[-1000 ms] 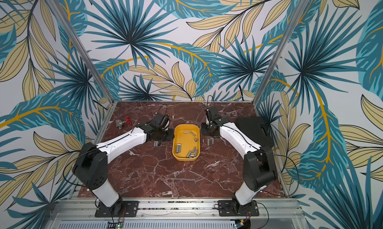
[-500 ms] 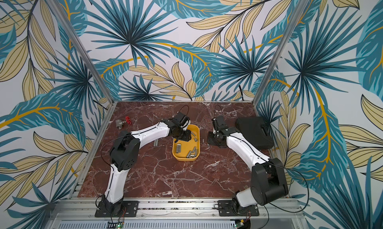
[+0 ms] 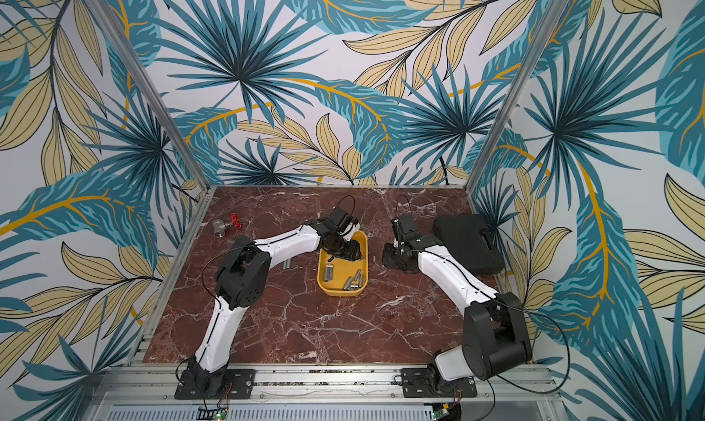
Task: Take out the socket from the storage box
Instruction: Pick up the socket head from the storage box.
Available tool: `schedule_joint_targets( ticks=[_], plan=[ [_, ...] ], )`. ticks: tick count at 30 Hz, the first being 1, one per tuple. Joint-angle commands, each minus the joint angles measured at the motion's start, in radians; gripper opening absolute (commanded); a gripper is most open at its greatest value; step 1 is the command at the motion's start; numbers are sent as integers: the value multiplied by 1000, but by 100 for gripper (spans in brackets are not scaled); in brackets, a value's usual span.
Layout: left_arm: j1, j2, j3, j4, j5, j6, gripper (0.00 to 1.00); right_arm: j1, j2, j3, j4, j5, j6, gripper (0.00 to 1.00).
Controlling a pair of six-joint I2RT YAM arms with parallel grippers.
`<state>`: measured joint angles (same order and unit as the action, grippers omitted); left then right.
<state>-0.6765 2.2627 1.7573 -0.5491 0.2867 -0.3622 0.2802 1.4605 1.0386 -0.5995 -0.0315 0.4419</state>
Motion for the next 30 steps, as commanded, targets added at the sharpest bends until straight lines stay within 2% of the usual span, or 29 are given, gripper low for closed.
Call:
schedule_joint_targets(
  ticks=[1,12,20,30],
  plan=[
    [-8,27,60,28,43,25,49,-4,-14,-21,3,-8,12,23],
    [-15,88,88,36,19,36,48,-4,-15,-28,4,-10,14,24],
    [-26,104,102,14,-23,52,41,-4,-14,-28,5,-16,15,24],
    [-46,88,106,-101,-168,83,34,-4,-8,-29,13,-30,20,24]
  ],
)
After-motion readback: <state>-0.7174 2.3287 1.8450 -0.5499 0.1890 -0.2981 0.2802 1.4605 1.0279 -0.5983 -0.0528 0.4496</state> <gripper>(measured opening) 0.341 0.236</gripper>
